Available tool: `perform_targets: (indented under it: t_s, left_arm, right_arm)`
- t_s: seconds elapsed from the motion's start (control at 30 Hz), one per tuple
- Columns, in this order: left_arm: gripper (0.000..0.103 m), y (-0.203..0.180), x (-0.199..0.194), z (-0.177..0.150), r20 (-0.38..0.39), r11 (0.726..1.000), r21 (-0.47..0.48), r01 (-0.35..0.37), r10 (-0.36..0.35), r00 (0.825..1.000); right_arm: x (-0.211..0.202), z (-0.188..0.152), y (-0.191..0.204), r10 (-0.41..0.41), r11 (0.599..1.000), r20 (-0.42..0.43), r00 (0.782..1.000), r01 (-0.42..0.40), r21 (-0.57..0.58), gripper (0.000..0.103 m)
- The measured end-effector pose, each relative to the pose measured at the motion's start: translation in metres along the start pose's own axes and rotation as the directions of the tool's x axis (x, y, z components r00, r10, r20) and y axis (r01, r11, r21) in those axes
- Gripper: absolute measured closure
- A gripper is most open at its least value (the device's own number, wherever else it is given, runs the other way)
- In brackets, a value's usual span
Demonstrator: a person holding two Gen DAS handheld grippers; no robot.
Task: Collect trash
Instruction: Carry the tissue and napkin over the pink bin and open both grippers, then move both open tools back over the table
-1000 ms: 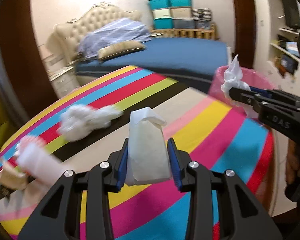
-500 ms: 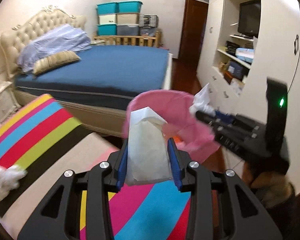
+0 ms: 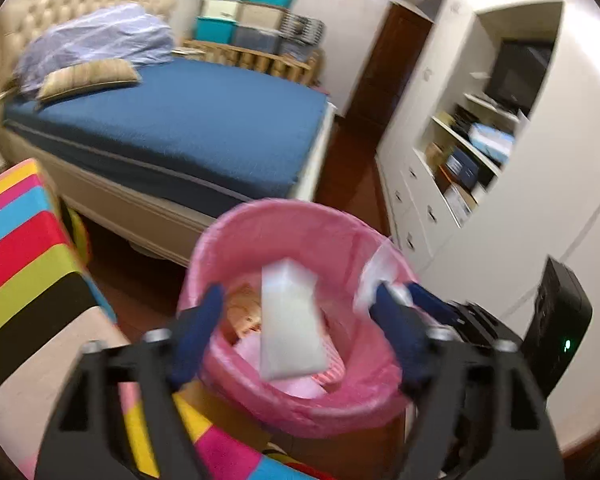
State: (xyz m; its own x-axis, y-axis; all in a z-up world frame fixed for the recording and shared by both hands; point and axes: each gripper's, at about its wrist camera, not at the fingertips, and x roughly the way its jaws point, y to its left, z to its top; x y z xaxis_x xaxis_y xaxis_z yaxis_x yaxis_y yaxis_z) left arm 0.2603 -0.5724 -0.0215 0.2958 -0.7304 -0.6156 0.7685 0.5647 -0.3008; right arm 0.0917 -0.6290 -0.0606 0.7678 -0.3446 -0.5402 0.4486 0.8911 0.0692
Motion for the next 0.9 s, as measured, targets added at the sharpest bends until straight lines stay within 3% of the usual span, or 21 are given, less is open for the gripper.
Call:
perform_targets:
  t_s: [0.03, 0.17, 0.3, 0.43, 0.63, 0.7, 0.8, 0.9]
  left_arm:
    - [0.02, 0.004, -0.006, -0.002, 0.009, 1.0, -0.005, -0.017, 0.017, 1.0]
    - [0.006, 0.021, -0.04, -0.011, 0.064, 0.991, 0.001, -0.13, 0.13, 0.989]
    - [0.005, 0.033, -0.085, -0.027, 0.146, 0.961, 0.033, -0.276, 0.268, 0.952]
    - [0.005, 0.045, -0.136, -0.059, 0.201, 0.902, 0.094, -0.422, 0.398, 0.895]
    - [0.005, 0.074, -0.212, -0.12, 0.255, 0.784, 0.169, -0.597, 0.551, 0.795]
    - [0.005, 0.09, -0.241, -0.144, 0.251, 0.76, 0.15, -0.632, 0.589, 0.768]
    - [0.005, 0.117, -0.285, -0.18, 0.225, 0.744, 0.097, -0.661, 0.63, 0.743]
    - [0.005, 0.143, -0.322, -0.21, 0.193, 0.698, 0.015, -0.716, 0.7, 0.687]
  right_arm:
    - [-0.002, 0.0, 0.001, -0.008, 1.0, 0.011, 1.0, 0.008, 0.0, 0.024]
    - [-0.011, -0.001, 0.006, -0.015, 1.0, 0.019, 1.0, 0.015, -0.001, 0.024]
    - [-0.025, 0.002, 0.027, -0.015, 1.0, 0.023, 1.0, 0.016, -0.027, 0.018]
    - [-0.039, 0.002, 0.066, 0.07, 0.995, 0.012, 0.997, -0.069, -0.066, 0.018]
    - [-0.051, -0.009, 0.153, 0.175, 0.97, -0.011, 0.985, -0.174, -0.168, 0.018]
    - [-0.053, -0.013, 0.187, 0.211, 0.954, -0.023, 0.977, -0.212, -0.213, 0.018]
    - [-0.056, -0.017, 0.237, 0.259, 0.922, -0.053, 0.964, -0.263, -0.283, 0.018]
    - [-0.063, -0.022, 0.285, 0.312, 0.88, -0.076, 0.947, -0.318, -0.354, 0.018]
